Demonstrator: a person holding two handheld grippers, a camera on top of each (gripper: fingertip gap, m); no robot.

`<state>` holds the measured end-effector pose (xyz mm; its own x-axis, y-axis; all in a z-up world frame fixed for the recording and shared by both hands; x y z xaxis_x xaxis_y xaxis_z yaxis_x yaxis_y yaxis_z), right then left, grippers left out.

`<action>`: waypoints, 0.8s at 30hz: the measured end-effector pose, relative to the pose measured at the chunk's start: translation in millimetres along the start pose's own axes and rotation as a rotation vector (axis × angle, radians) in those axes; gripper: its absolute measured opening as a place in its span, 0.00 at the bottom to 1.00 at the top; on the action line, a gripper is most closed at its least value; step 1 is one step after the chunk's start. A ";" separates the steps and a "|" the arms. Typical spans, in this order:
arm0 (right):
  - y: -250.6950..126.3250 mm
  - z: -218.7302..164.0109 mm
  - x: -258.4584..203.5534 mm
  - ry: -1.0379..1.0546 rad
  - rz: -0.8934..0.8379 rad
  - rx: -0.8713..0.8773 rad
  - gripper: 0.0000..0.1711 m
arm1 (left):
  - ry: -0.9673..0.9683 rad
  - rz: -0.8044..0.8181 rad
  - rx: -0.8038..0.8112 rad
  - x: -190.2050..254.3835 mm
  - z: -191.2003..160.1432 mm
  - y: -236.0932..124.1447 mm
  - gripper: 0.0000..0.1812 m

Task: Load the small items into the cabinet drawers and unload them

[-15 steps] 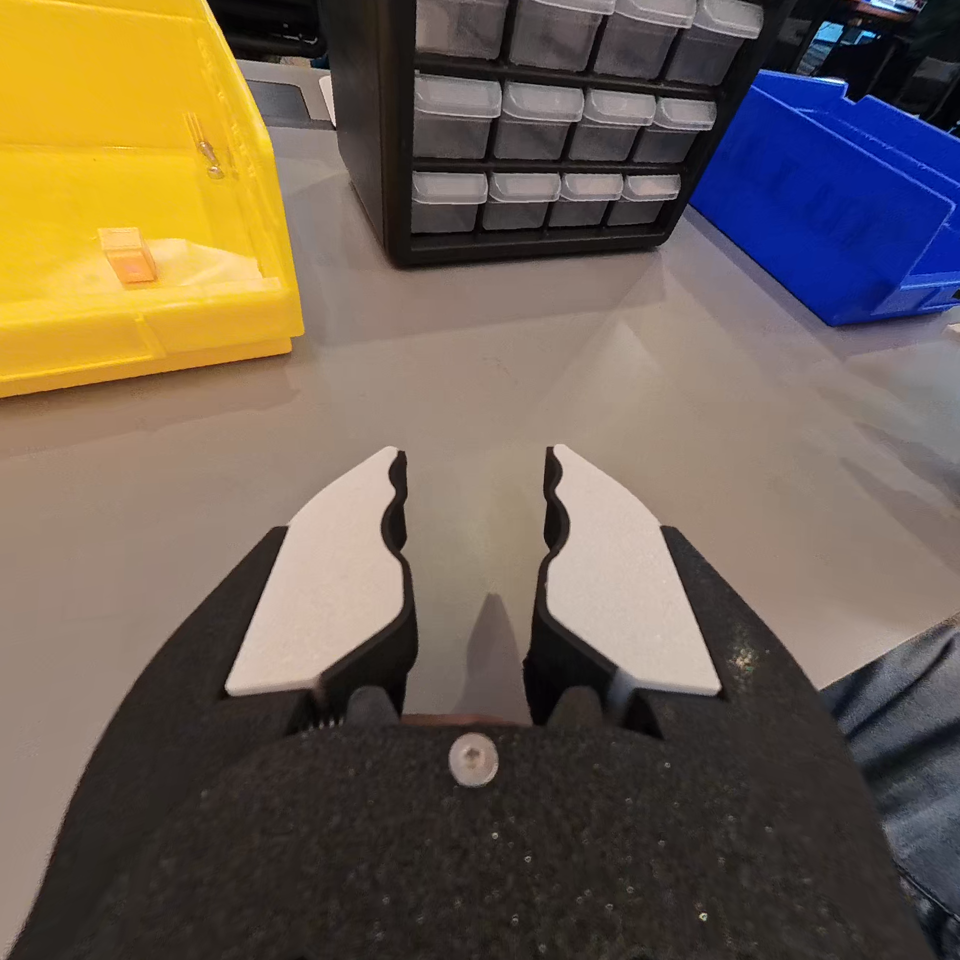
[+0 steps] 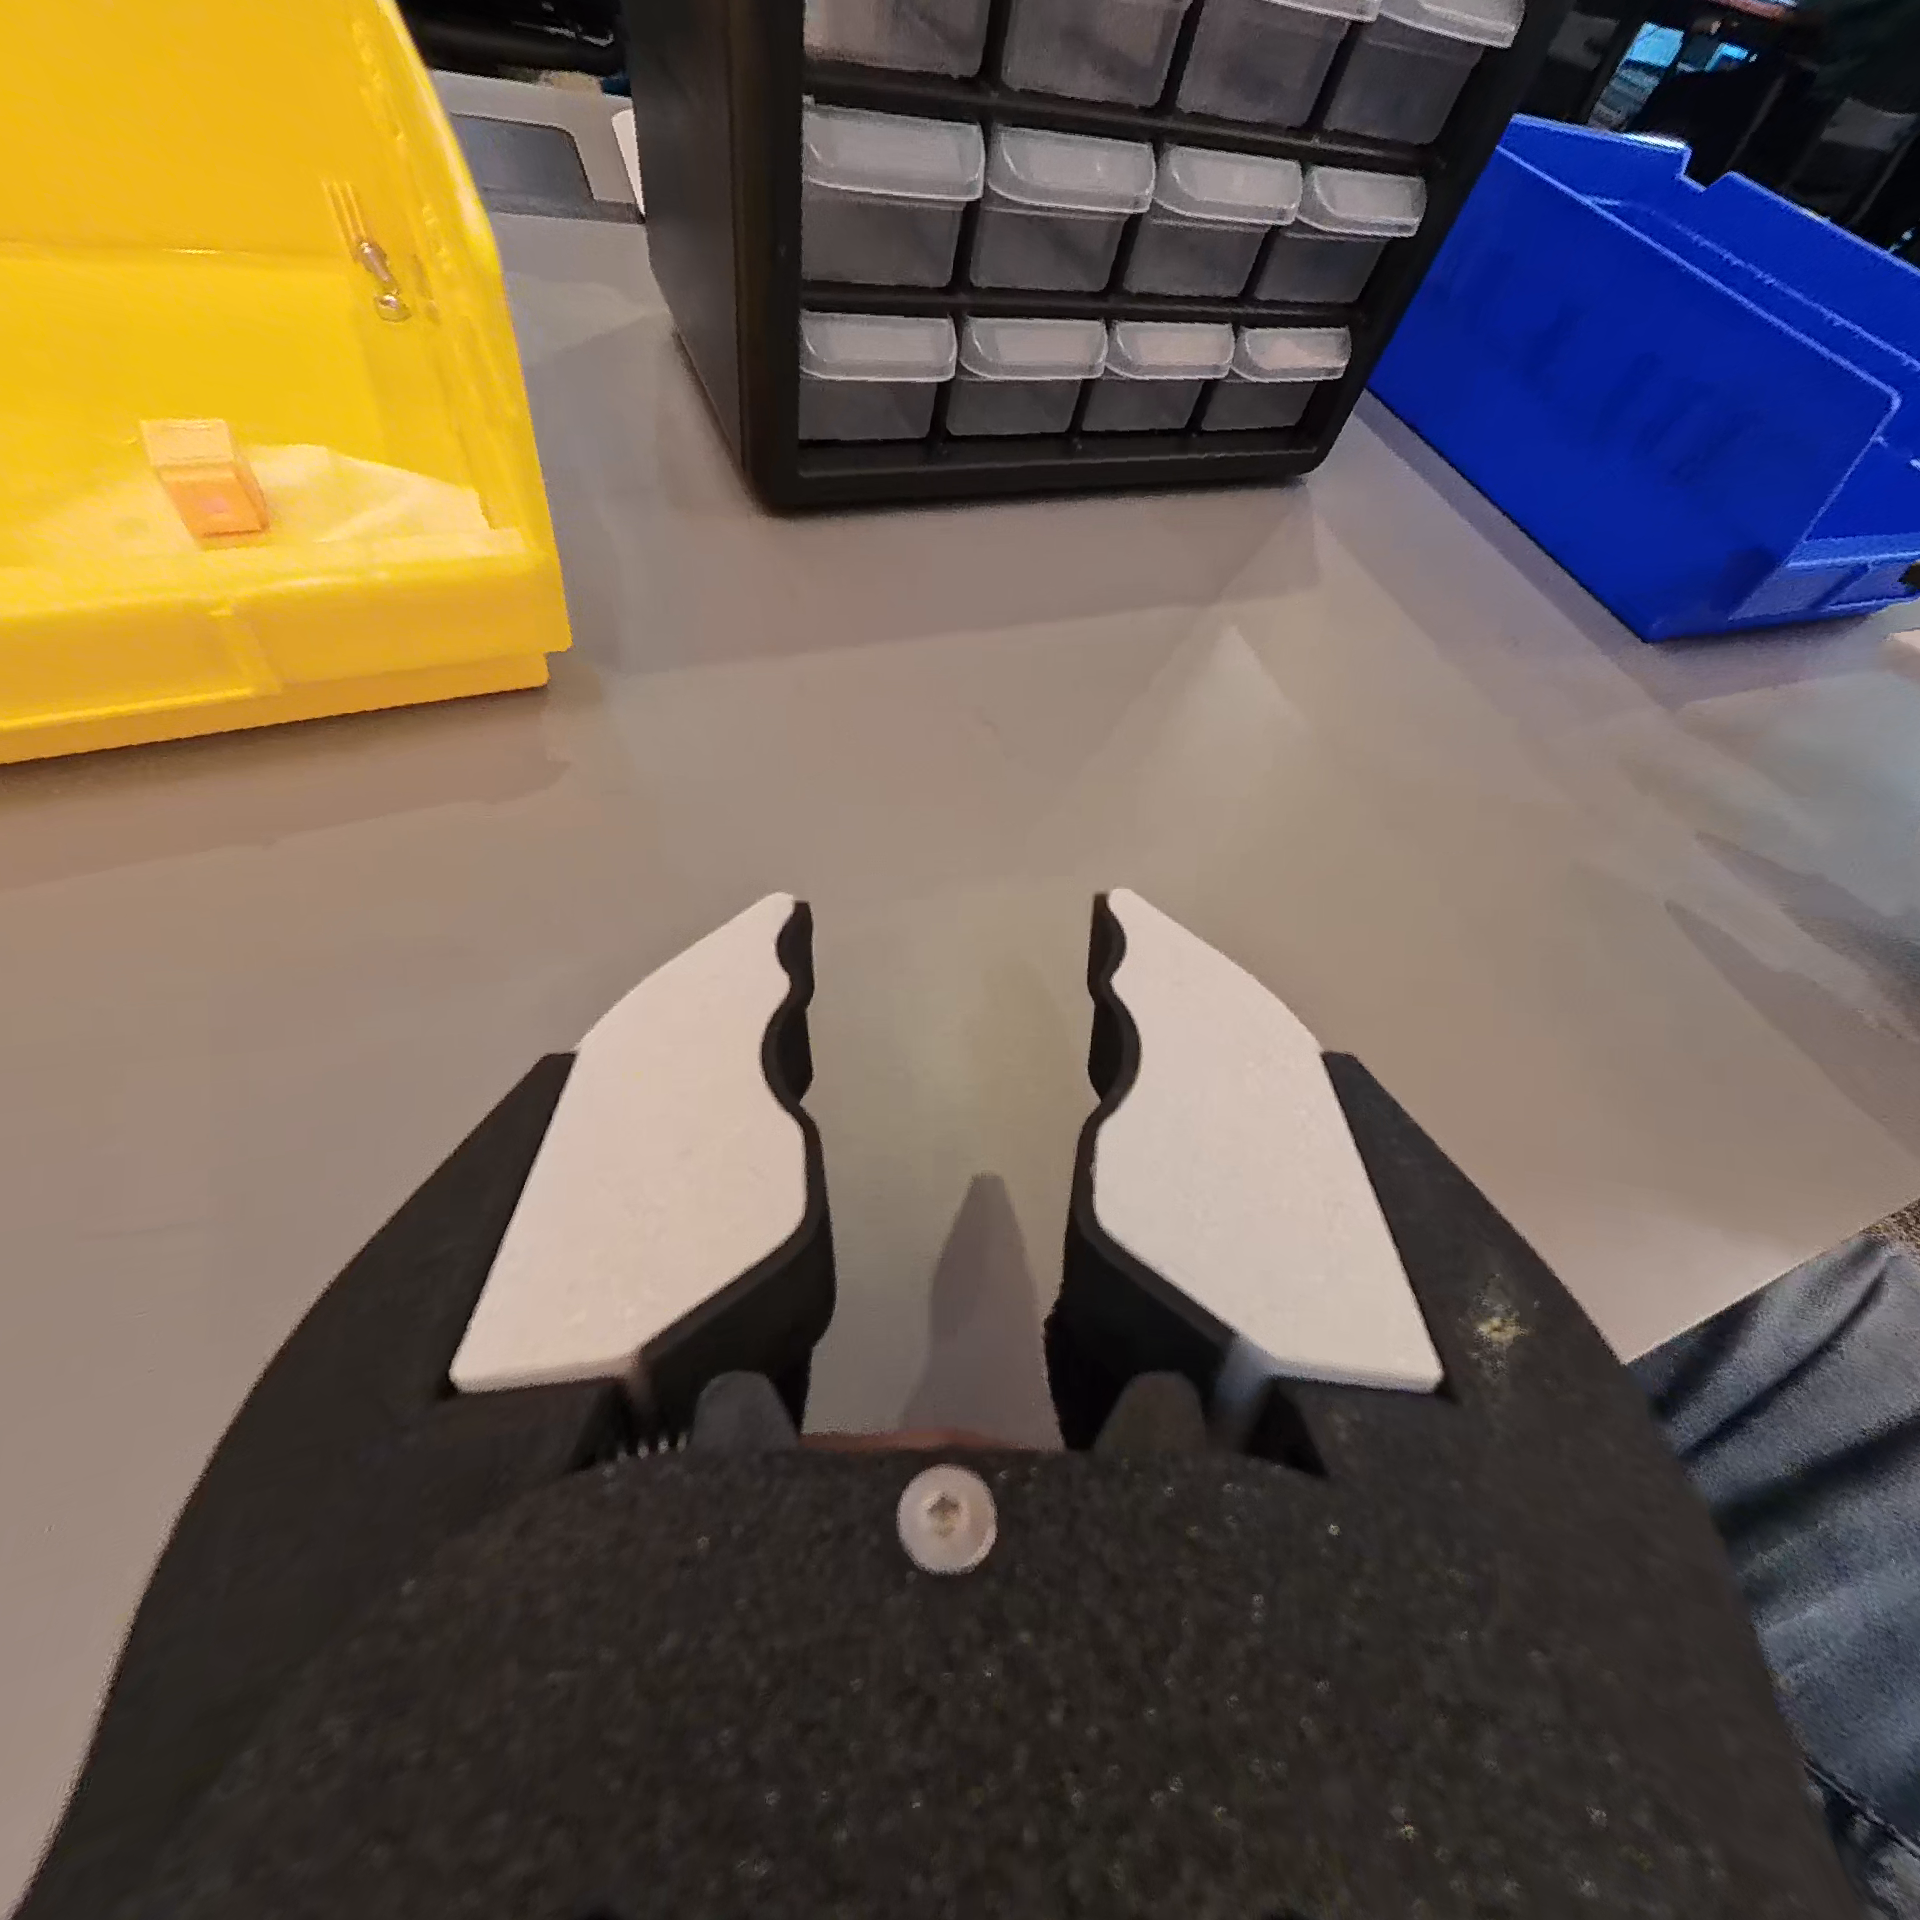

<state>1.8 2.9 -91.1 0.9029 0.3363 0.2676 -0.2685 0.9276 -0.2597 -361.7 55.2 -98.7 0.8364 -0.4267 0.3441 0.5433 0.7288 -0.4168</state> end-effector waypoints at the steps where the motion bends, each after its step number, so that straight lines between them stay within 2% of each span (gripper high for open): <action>1: -0.3 -0.1 0.4 0.002 0.000 0.001 0.25 | 0.000 0.001 -0.004 2.0 -0.9 0.9 0.28; 12: -9.4 -5.5 16.0 0.087 -0.012 0.002 0.25 | 0.048 0.020 -0.006 13.4 -2.9 6.3 0.28; 18: -10.8 -11.2 29.6 0.235 0.001 0.014 0.24 | 0.162 0.073 0.010 18.4 20.9 32.0 0.29; 20: -12.6 -12.3 33.8 0.277 0.000 0.026 0.24 | 0.262 0.097 0.024 23.1 39.2 46.7 0.30; 24: -12.7 -14.2 39.4 0.333 0.006 0.035 0.24 | 0.606 0.249 0.068 32.3 76.6 84.4 0.29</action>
<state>45.6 2.0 -90.4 0.9598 0.2756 -0.0531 -0.2804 0.9327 -0.2270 -294.4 144.0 -58.4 0.8400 -0.4527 -0.2991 0.3392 0.8684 -0.3617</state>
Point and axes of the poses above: each gripper's, where its closed fingertips meet, y out along the fingers, z out of its top, x = y × z across the jaws, the point moved 9 cm from there along -y, back along the fingers, and after that the axes turned 11 degrees about -y, right-handed, at the moved point
